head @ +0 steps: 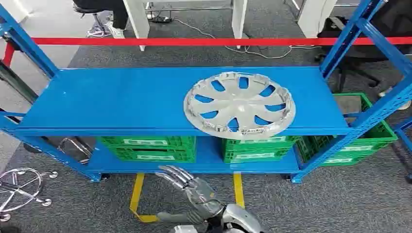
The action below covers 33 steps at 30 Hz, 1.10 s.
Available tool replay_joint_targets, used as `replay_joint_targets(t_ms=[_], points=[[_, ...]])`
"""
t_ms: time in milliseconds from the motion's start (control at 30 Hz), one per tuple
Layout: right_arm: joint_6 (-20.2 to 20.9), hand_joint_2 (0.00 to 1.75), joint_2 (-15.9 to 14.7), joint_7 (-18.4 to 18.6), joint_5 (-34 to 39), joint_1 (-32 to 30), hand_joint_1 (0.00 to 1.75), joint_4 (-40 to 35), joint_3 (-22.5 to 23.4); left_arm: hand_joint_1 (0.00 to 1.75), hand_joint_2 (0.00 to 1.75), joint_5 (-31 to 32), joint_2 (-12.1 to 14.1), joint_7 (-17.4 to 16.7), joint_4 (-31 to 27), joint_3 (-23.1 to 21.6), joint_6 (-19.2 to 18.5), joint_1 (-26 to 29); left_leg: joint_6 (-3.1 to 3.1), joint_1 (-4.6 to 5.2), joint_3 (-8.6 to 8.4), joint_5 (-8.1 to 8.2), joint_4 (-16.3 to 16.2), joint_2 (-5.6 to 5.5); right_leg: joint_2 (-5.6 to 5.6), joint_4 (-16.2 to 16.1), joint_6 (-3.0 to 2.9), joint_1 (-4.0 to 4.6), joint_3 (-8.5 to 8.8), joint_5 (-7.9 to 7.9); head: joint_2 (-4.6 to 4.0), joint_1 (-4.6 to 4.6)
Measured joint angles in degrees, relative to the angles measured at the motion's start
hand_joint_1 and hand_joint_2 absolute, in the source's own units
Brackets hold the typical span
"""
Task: Take the parts from the cabinet and place them on the table.
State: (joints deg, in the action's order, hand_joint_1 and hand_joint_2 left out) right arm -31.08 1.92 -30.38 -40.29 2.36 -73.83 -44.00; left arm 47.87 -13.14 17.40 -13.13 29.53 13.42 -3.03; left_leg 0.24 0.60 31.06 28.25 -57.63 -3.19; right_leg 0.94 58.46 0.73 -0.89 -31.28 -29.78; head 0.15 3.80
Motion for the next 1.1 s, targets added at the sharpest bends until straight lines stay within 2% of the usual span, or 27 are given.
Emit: replay_joint_targets(t_ms=[267, 567, 833, 1033, 1100], points=[[-3.6, 1.75, 1.9, 2.8, -15.0, 0.3, 0.0, -2.1, 5.1, 0.0, 0.0, 1.2, -0.2, -0.7, 0.0, 0.0, -0.9, -0.2, 0.0, 0.0, 0.0, 0.0, 0.0, 0.0, 0.0, 0.0, 0.0, 0.0, 0.02, 0.0, 0.0, 0.0], [-7.1, 1.75, 4.2, 8.0, -33.3, 1.9, 0.0, -3.6, 10.8, 0.0, 0.0, 2.7, -0.3, -1.1, 0.0, 0.0, -2.0, -0.5, 0.0, 0.0, 0.01, 0.0, 0.0, 0.0, 0.0, 0.0, 0.0, 0.0, 0.02, 0.0, 0.0, 0.0], [-8.2, 1.75, 4.3, 18.7, -44.8, 5.8, 0.0, 0.0, 11.9, 0.0, 0.0, 4.6, -0.7, -1.2, 0.0, 0.0, -4.0, -1.3, 0.0, 0.0, 0.01, 0.0, -0.1, 0.0, 0.0, 0.0, 0.0, 0.0, 0.02, 0.01, 0.0, -0.02], [-8.4, 1.75, 4.2, 26.5, -47.3, 8.6, 0.0, 4.4, 11.7, 0.0, 0.0, 5.2, -0.8, -1.3, 0.0, -0.1, -4.8, -1.6, 0.0, 0.0, 0.02, 0.0, -0.1, 0.0, 0.01, 0.0, 0.01, 0.0, 0.02, 0.01, 0.0, 0.0], [-8.4, 1.75, 3.9, 28.0, -47.3, 9.8, 0.0, 6.3, 11.6, 0.0, 0.0, 5.2, -0.8, -1.3, 0.0, -0.1, -4.8, -1.7, 0.0, 0.0, 0.02, 0.0, -0.1, 0.0, 0.01, 0.0, 0.01, 0.0, 0.01, 0.01, 0.0, -0.02]])
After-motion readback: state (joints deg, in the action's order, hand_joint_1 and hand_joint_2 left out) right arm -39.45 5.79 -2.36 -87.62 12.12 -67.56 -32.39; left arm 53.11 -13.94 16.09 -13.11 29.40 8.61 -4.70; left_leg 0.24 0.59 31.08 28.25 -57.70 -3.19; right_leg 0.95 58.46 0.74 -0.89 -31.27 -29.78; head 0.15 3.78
